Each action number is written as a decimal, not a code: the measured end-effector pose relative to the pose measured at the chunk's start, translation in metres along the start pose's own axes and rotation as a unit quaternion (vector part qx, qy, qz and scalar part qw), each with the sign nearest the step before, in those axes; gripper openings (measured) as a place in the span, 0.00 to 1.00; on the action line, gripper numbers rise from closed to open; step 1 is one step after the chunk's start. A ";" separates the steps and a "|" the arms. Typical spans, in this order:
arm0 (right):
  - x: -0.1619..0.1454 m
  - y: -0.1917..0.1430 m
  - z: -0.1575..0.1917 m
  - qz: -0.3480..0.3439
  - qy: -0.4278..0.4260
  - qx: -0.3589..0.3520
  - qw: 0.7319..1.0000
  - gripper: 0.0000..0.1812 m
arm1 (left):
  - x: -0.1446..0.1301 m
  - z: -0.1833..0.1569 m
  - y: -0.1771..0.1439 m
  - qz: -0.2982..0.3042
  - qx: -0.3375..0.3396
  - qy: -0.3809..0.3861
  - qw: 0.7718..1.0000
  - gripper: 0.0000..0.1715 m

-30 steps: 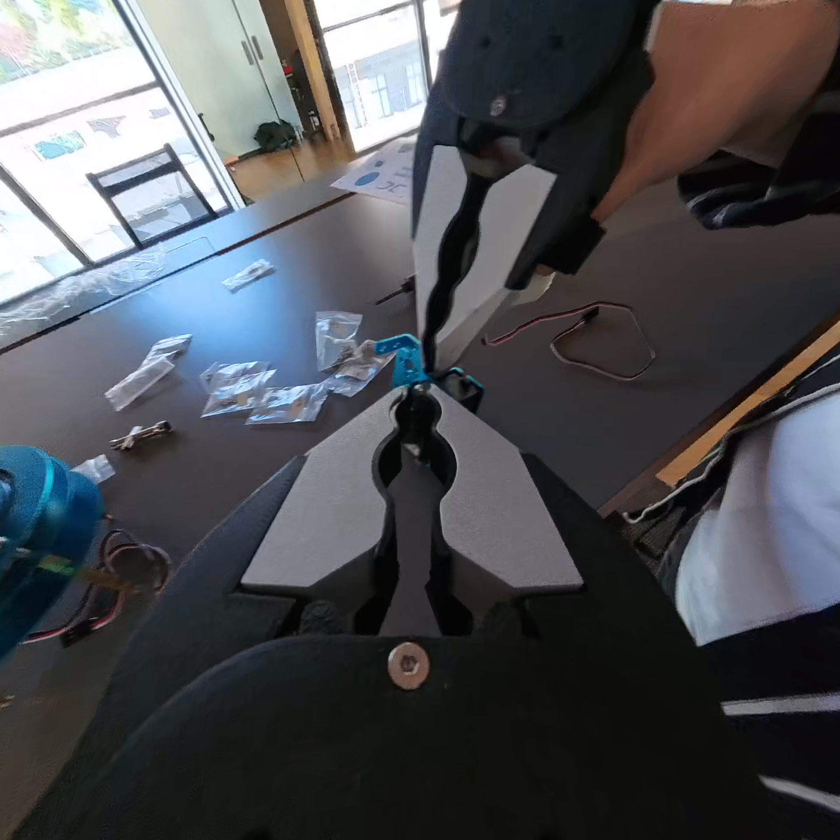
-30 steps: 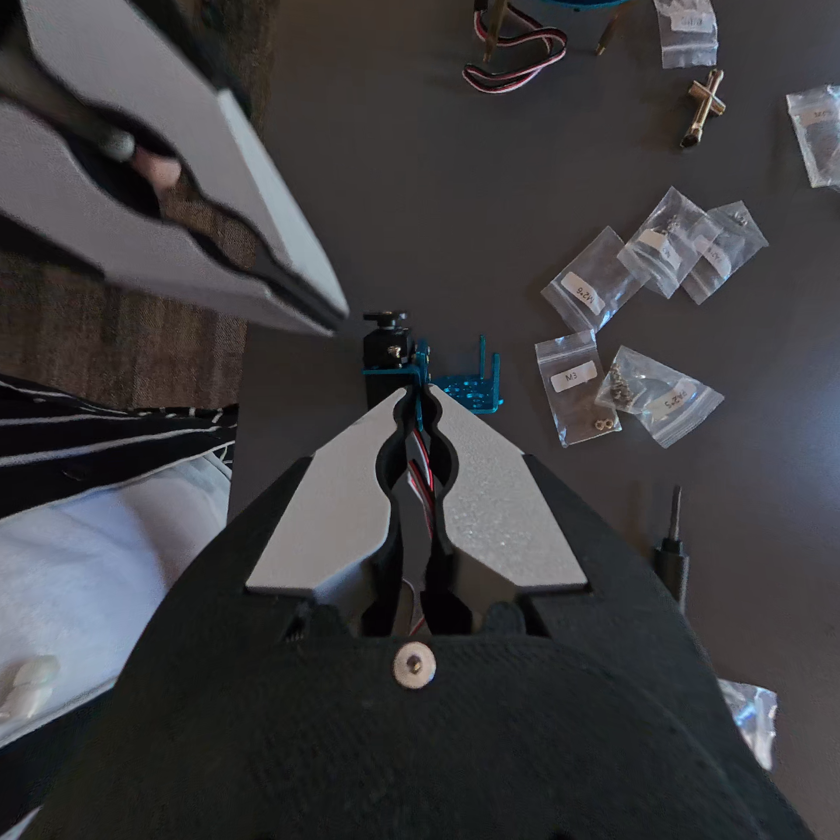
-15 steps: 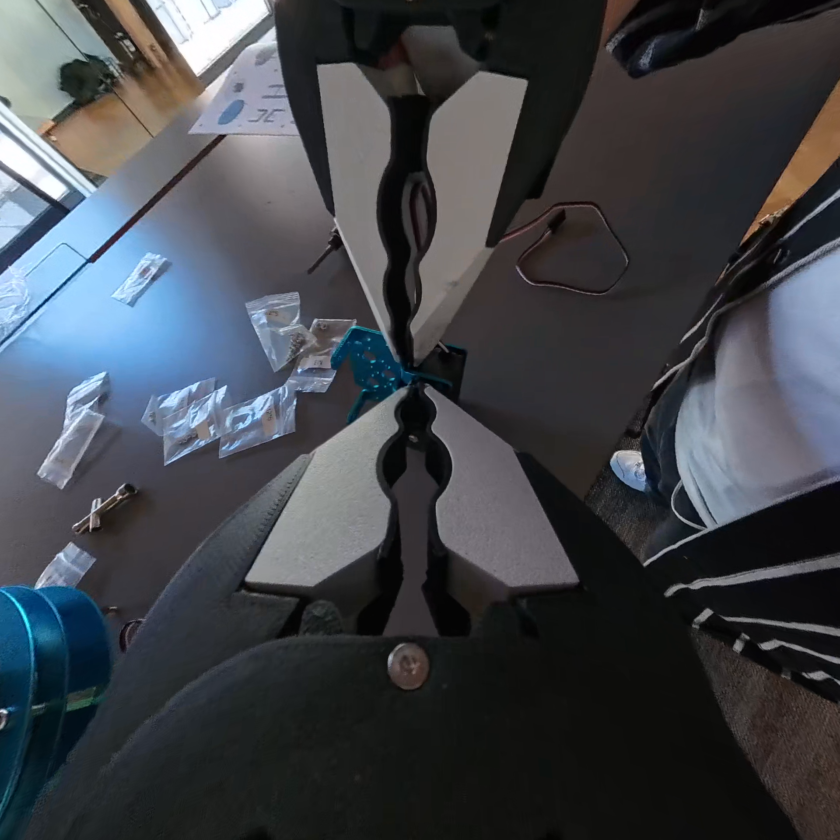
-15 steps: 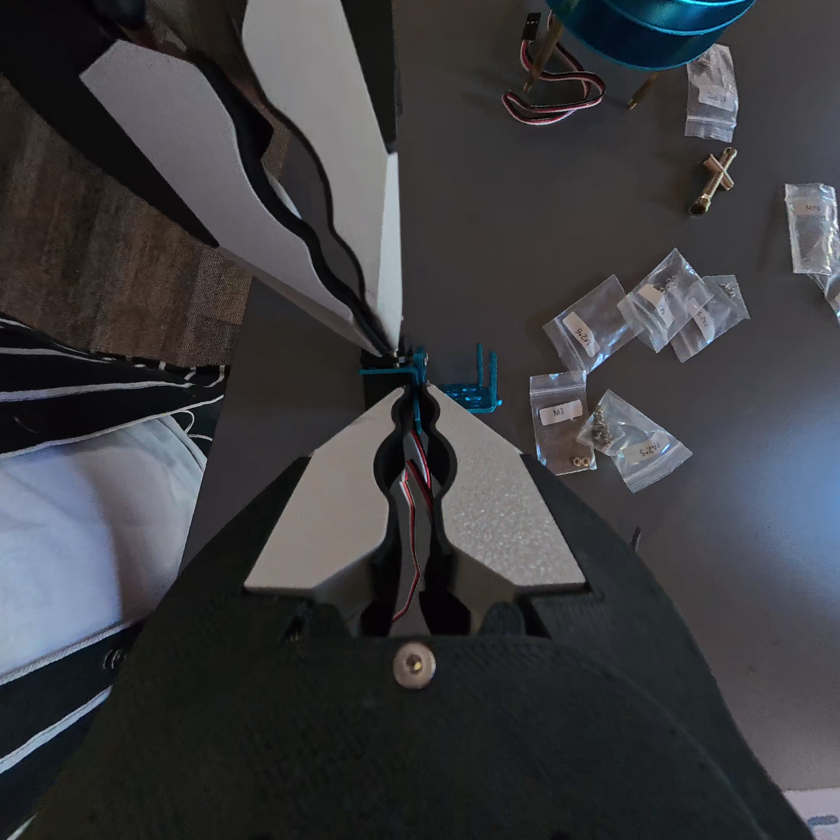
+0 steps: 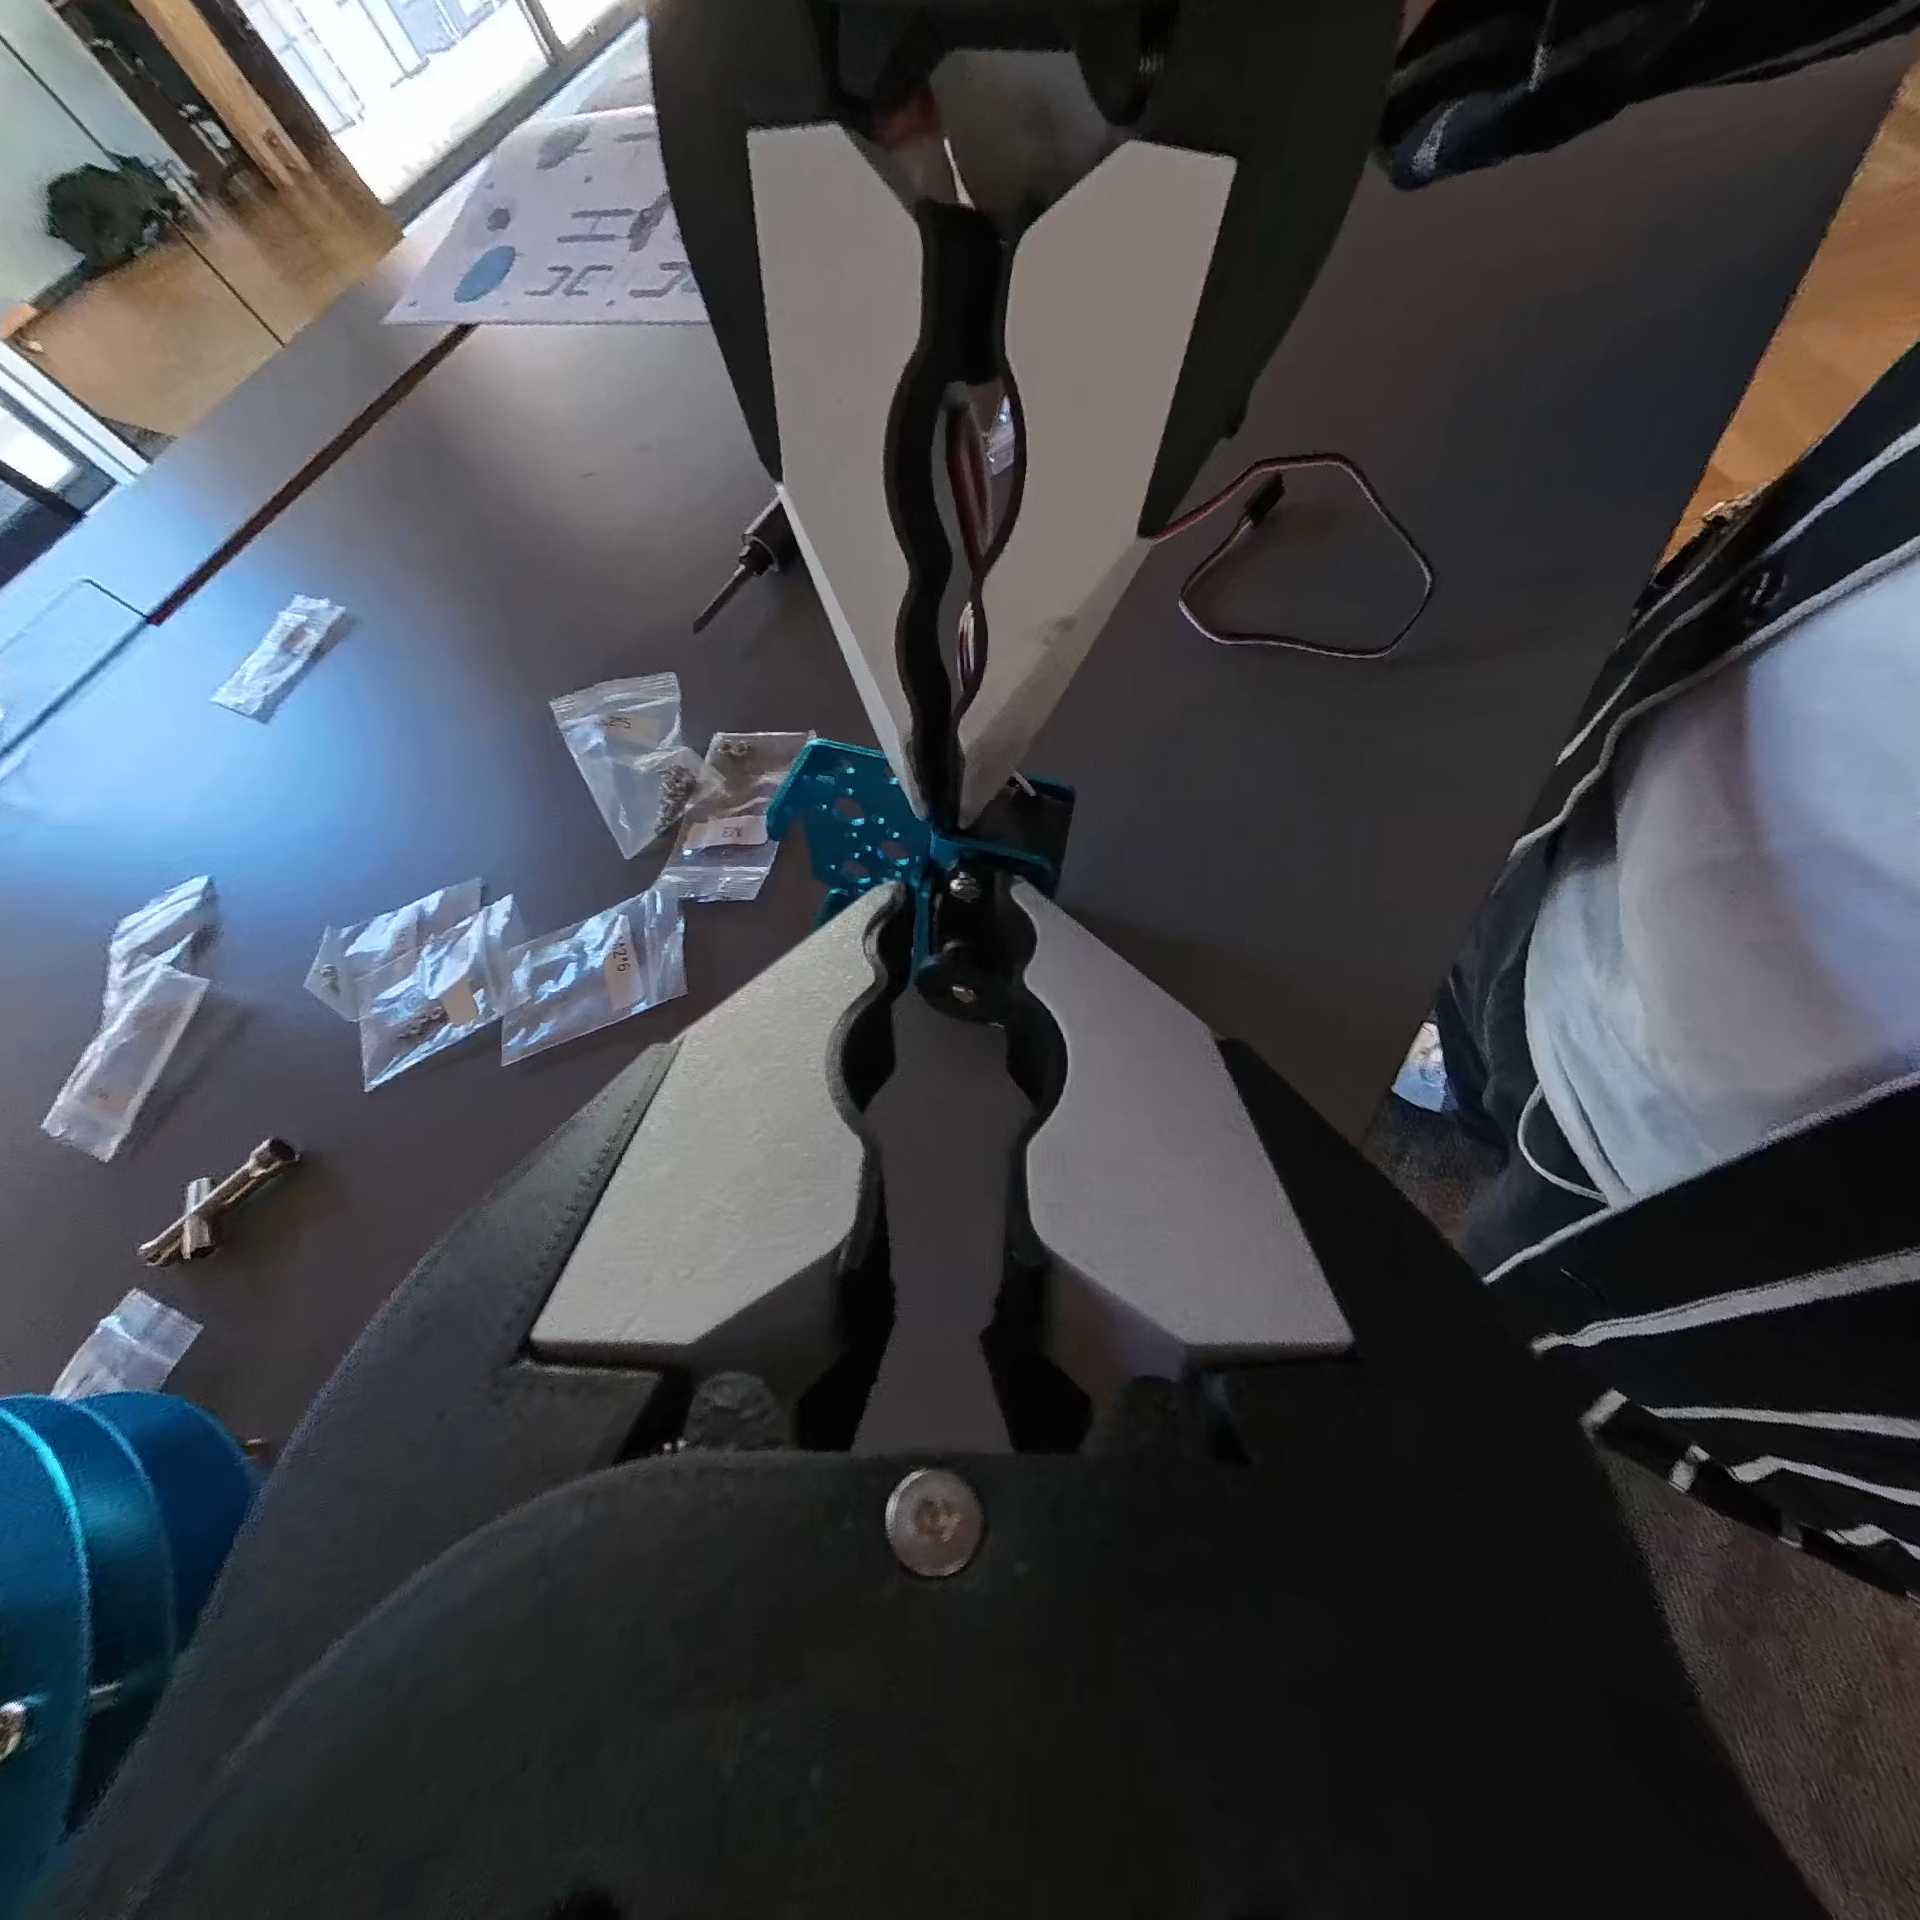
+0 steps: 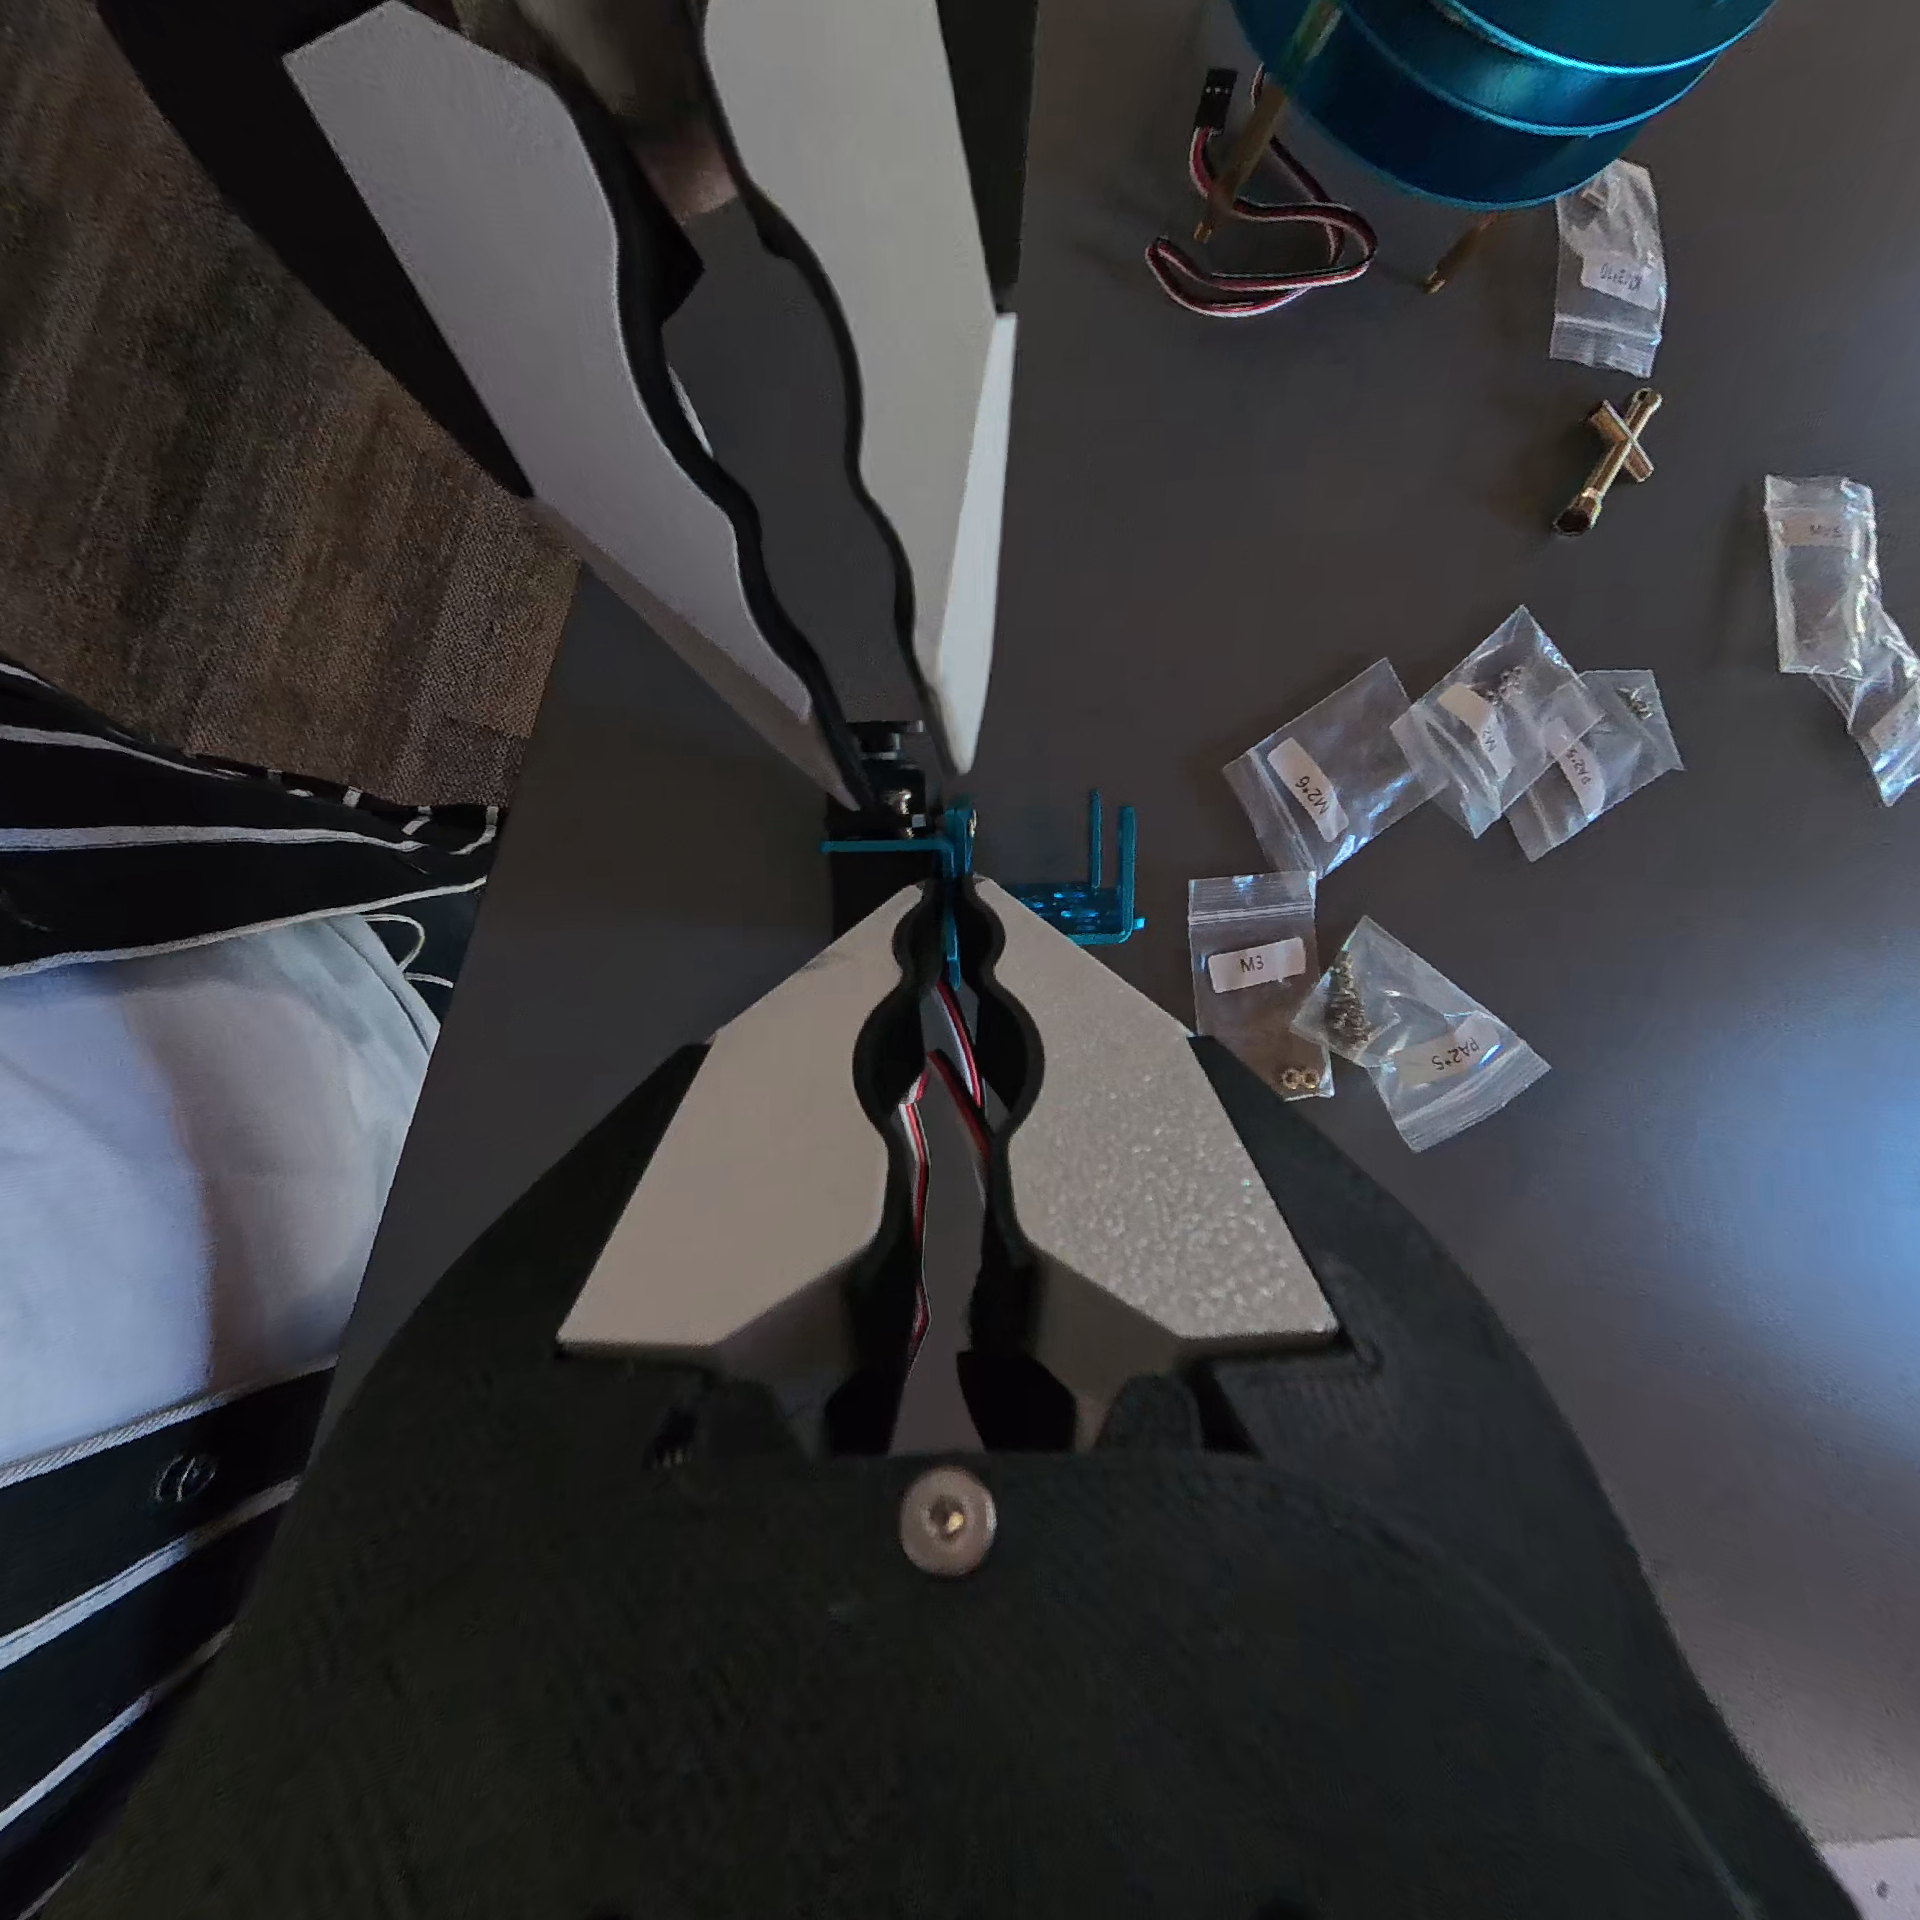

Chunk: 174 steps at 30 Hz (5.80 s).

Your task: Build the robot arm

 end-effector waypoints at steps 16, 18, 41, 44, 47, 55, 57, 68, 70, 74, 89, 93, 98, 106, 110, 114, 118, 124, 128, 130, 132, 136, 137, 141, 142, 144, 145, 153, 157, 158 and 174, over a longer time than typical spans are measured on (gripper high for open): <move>0.001 0.001 -0.001 0.008 -0.011 -0.011 1.000 0.01 | -0.002 -0.002 0.003 0.010 -0.025 0.046 0.999 0.02; 0.001 0.001 -0.001 0.011 -0.013 -0.010 1.000 0.01 | 0.000 -0.003 0.004 0.016 -0.031 0.071 0.997 0.02; 0.000 0.001 -0.010 -0.002 0.039 -0.017 0.999 0.01 | -0.006 0.004 0.006 -0.036 0.031 0.030 0.998 0.01; 0.000 0.002 -0.010 -0.008 0.048 -0.007 0.999 0.01 | -0.007 0.004 0.005 -0.044 0.032 0.014 0.998 0.02; 0.000 0.002 -0.010 -0.006 0.037 -0.008 0.999 0.01 | -0.004 0.005 0.005 -0.045 0.021 0.013 0.999 0.03; 0.000 0.002 -0.009 -0.002 0.009 -0.013 1.000 0.01 | 0.000 0.007 0.006 -0.013 -0.020 0.047 0.999 0.02; 0.000 0.002 -0.009 -0.004 0.012 -0.009 1.000 0.01 | 0.001 0.009 0.005 -0.005 -0.015 0.052 0.998 0.06; 0.000 0.002 -0.009 -0.009 0.007 -0.007 1.000 0.01 | -0.005 0.012 0.005 -0.001 -0.094 -0.029 0.995 0.03; 0.000 0.002 -0.010 -0.009 0.006 -0.009 1.000 0.01 | -0.006 0.013 0.005 -0.006 -0.098 -0.035 0.995 0.03; 0.000 0.002 -0.011 -0.006 0.008 -0.011 1.000 0.01 | -0.006 0.013 0.006 -0.009 -0.084 -0.017 0.996 0.05; 0.000 0.001 -0.009 0.001 -0.010 -0.007 1.000 0.01 | -0.001 0.007 0.007 -0.001 -0.080 0.055 0.995 0.02; -0.001 0.001 -0.009 -0.005 -0.018 0.008 1.000 0.01 | -0.001 0.005 0.008 -0.021 -0.102 0.073 0.992 0.02; -0.002 0.001 -0.007 -0.016 -0.032 0.025 0.999 0.01 | -0.001 0.004 0.008 -0.044 -0.139 0.058 0.988 0.01; -0.001 0.001 -0.007 -0.035 -0.063 0.025 0.997 0.01 | -0.001 0.003 0.007 -0.043 -0.123 0.074 0.989 0.01; -0.002 0.003 -0.016 -0.052 -0.049 -0.006 0.997 0.04 | -0.002 0.010 0.011 -0.026 -0.077 0.038 0.996 0.01; -0.006 -0.005 -0.022 -0.078 0.015 -0.008 0.997 0.08 | -0.001 0.011 0.014 -0.023 -0.018 0.026 0.999 0.01; -0.007 -0.021 -0.015 -0.135 0.131 0.010 0.982 0.08 | -0.001 0.011 0.015 -0.020 0.031 -0.002 0.999 0.01; -0.007 -0.002 -0.003 -0.171 0.236 -0.007 0.957 0.11 | -0.002 0.009 0.015 -0.021 0.082 -0.024 0.996 0.01; -0.004 0.007 -0.002 -0.167 0.243 -0.031 0.955 0.06 | -0.004 0.010 0.013 -0.026 0.083 -0.044 0.995 0.01; -0.004 0.007 -0.002 -0.170 0.243 -0.033 0.954 0.04 | -0.005 0.010 0.011 -0.028 0.082 -0.052 0.995 0.01; -0.004 0.008 -0.003 -0.172 0.243 -0.029 0.954 0.04 | -0.005 0.011 0.010 -0.029 0.085 -0.051 0.995 0.01; -0.008 0.005 -0.004 -0.163 0.214 -0.024 0.963 0.03 | -0.001 0.008 0.008 -0.037 0.083 -0.053 0.994 0.02; -0.011 0.004 -0.005 -0.161 0.187 -0.036 0.969 0.03 | 0.001 0.006 0.005 -0.048 0.081 -0.046 0.994 0.05; -0.027 -0.006 -0.010 -0.149 0.089 -0.080 0.982 0.02 | 0.003 0.005 0.001 -0.053 0.083 -0.039 0.994 0.15; -0.029 -0.008 -0.007 -0.147 0.054 -0.082 0.984 0.03 | 0.004 0.006 0.001 -0.054 0.085 -0.039 0.994 0.16; -0.035 -0.011 -0.002 -0.144 -0.010 -0.087 0.986 0.03 | 0.010 0.006 0.003 -0.067 0.080 -0.034 0.994 0.20; -0.037 -0.012 0.000 -0.146 -0.031 -0.091 0.985 0.03 | 0.012 0.006 0.006 -0.069 0.079 -0.029 0.994 0.21; -0.049 -0.018 0.004 -0.157 -0.096 -0.073 0.980 0.03 | 0.014 0.000 0.037 0.015 0.084 0.057 0.995 0.34; -0.050 -0.019 0.005 -0.163 -0.112 -0.064 0.978 0.03 | 0.010 -0.003 0.046 0.047 0.093 0.101 0.989 0.28; -0.050 -0.019 0.004 -0.164 -0.112 -0.063 0.978 0.03 | 0.010 -0.004 0.048 0.048 0.089 0.096 0.990 0.27; -0.036 -0.012 -0.018 -0.128 -0.047 -0.038 0.990 0.03 | -0.001 0.021 0.050 -0.014 -0.014 0.009 1.000 0.21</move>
Point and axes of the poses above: each gripper's, where its closed fingertips meet, y out along the fingers, x out of its top, z = x × y across the jaws, the point moved 3 cm from there along -y, back along the fingers, and after that the axes turned 5 degrees about y, right-handed, at the moved point
